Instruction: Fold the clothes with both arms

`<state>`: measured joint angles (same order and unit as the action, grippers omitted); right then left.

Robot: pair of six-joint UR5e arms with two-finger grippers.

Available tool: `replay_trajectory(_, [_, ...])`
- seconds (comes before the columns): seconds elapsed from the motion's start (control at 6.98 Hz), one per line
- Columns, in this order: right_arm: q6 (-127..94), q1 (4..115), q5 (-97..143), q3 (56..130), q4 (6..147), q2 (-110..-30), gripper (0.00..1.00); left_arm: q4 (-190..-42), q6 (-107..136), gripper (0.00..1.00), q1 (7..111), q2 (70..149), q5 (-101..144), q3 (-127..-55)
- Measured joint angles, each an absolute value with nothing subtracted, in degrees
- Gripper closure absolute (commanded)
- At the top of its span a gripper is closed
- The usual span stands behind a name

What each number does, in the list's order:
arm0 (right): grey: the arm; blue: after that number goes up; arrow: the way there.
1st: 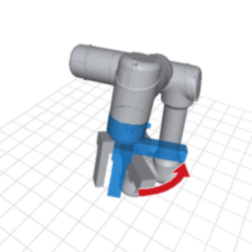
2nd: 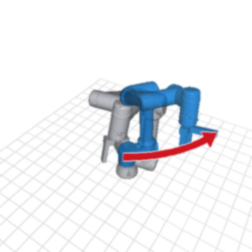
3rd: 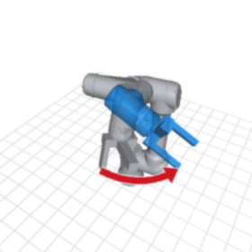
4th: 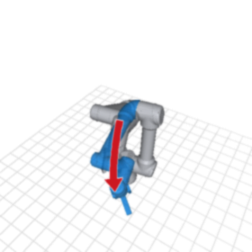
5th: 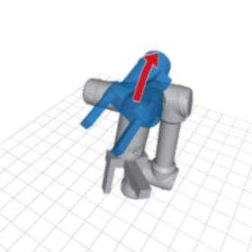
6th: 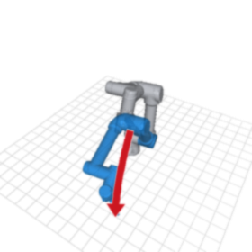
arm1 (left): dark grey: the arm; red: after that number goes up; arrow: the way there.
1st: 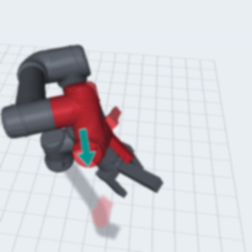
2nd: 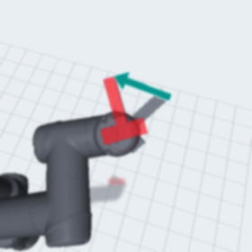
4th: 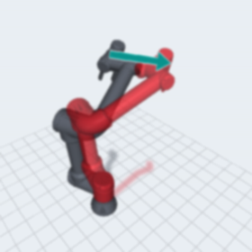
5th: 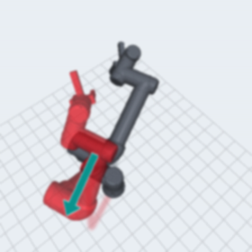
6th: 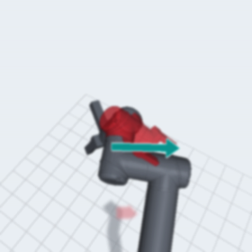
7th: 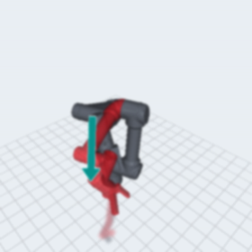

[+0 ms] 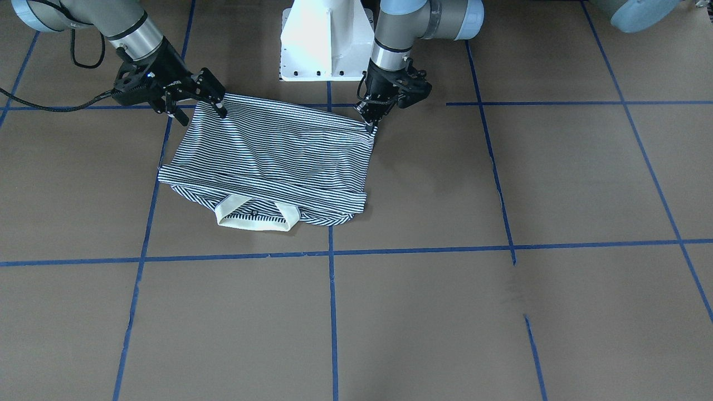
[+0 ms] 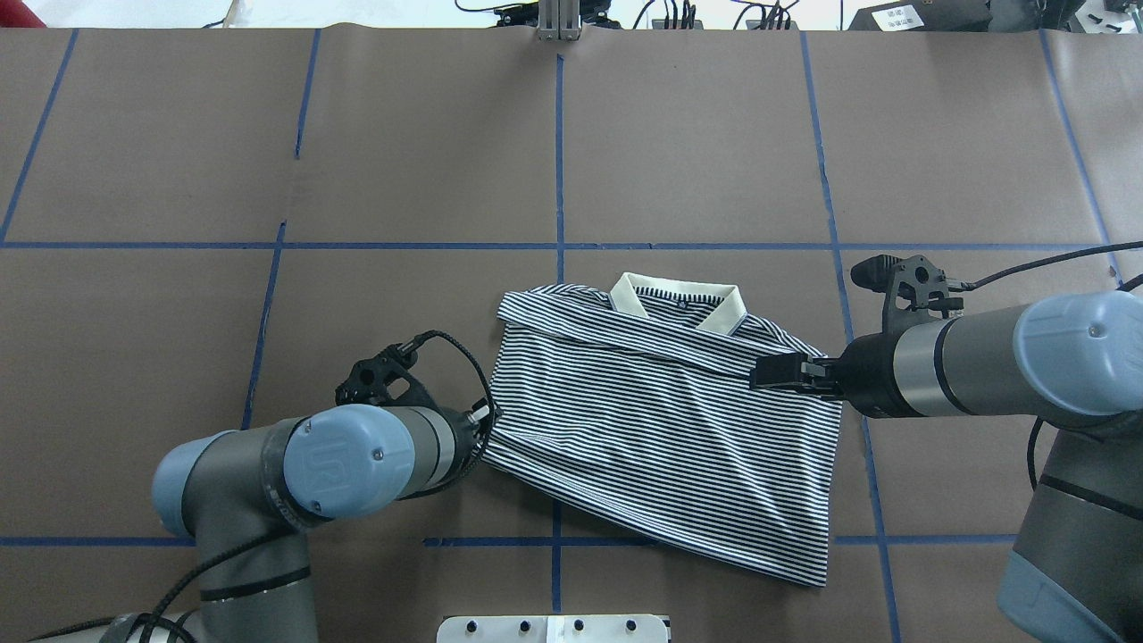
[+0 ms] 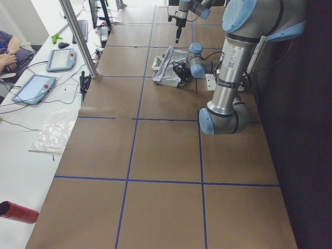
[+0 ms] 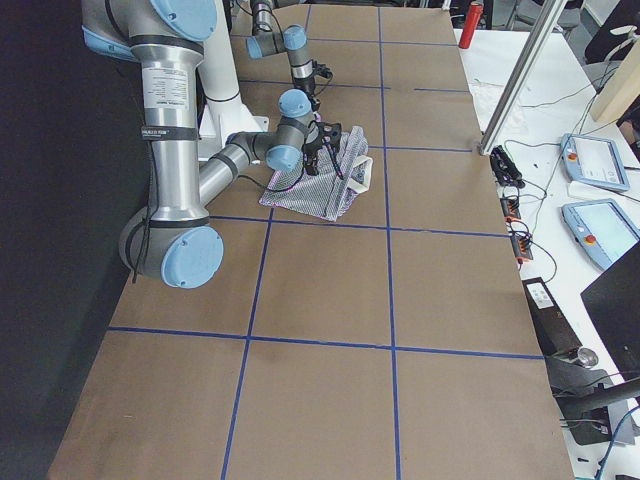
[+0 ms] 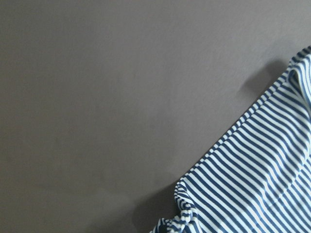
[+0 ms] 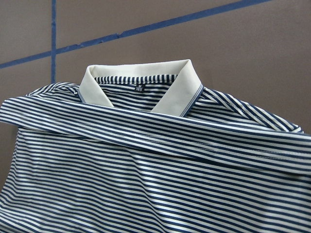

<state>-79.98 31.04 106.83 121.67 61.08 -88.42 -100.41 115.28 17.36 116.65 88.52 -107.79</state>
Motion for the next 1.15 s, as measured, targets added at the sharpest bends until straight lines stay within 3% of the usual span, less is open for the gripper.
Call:
replay_trajectory(0.29, [-79.96, 32.03, 107.18, 121.91, 61.10, -88.42, 0.00, -99.91, 106.28, 1.00, 24.92, 118.46, 88.38, -104.70])
replay_trajectory(0.43, [-79.93, 32.98, 108.08, 121.95, 61.12, -88.42, 0.00, -100.60, 100.36, 1.00, 29.43, 121.98, 88.35, -99.10])
replay_trajectory(1.0, [-79.84, 38.43, 115.11, 121.51, 61.34, -87.05, 0.00, -118.84, 81.89, 1.00, 37.89, 137.82, 85.12, -65.56])
replay_trajectory(1.15, [-79.77, 38.66, 115.19, 121.26, 61.31, -86.83, 0.00, -123.61, 79.17, 1.00, 38.07, 139.43, 84.05, -61.02])
